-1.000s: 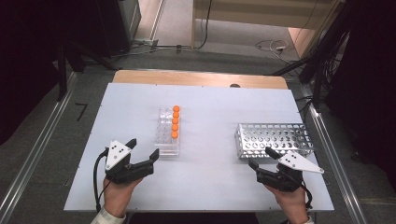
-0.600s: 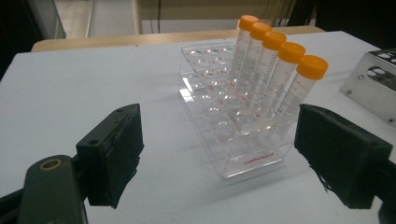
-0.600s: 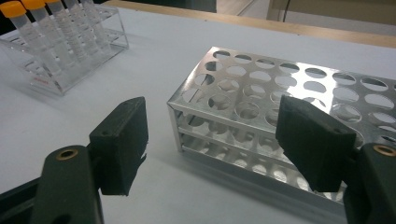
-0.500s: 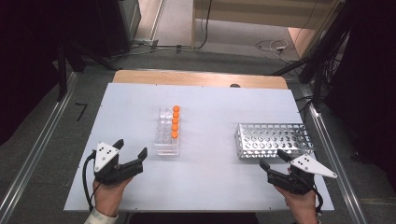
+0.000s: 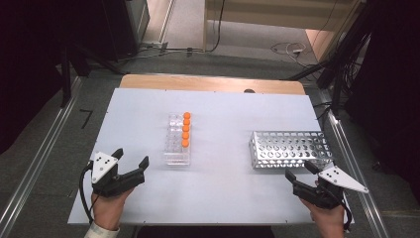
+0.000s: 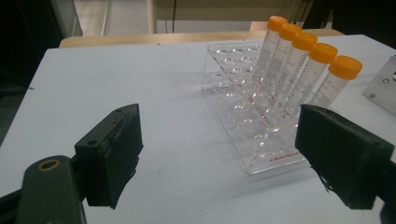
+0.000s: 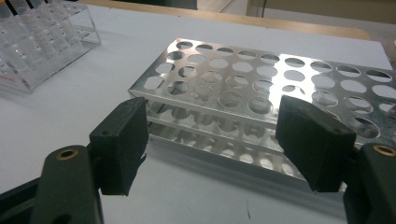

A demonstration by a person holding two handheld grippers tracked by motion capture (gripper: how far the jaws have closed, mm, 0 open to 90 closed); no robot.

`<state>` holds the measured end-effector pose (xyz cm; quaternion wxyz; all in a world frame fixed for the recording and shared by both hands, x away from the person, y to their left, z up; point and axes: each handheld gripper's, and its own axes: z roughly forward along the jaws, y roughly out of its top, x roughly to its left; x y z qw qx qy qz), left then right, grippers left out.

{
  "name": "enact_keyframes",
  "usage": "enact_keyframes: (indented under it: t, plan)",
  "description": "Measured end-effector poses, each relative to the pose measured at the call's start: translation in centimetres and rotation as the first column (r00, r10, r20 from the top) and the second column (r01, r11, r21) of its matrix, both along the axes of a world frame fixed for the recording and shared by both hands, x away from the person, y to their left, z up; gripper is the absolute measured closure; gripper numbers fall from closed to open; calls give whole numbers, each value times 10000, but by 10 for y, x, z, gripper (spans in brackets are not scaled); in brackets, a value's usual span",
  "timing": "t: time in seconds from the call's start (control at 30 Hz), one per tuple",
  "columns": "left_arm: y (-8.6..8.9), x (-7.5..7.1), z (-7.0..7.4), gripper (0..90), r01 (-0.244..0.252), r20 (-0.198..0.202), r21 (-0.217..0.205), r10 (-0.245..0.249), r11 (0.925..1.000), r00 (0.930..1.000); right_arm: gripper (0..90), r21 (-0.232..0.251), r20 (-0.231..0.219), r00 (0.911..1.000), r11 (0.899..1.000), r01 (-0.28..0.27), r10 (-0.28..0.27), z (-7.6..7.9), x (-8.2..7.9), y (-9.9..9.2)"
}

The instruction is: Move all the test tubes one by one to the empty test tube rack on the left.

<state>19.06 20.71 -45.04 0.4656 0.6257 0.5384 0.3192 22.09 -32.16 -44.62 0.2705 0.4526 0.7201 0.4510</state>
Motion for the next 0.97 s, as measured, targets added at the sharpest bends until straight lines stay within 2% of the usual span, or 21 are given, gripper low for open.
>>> enact_keyframes:
  t: [0.37,0.7,0.8,0.87,0.97]
  plan:
    - [12,-1,-5,147,-346,-119,10,346,9994,9993,239,17,-115,9979,9979,645,-645,-5,-1,-21]
    - [24,3,-14,147,-705,-385,-150,698,9974,9968,238,-201,-265,9938,9940,1074,-1080,-11,0,-33]
    - [28,6,-22,133,-787,-734,-185,771,9967,9943,219,-403,-382,9926,9927,1140,-1155,-15,1,-33]
    - [31,10,-29,123,-859,-1137,-393,809,9955,9902,185,-521,-563,9912,9918,1167,-1196,-18,2,-35]
    - [35,17,-40,119,-1006,-1573,-493,917,9937,9833,140,-805,-939,9861,9883,1296,-1369,-26,5,-35]
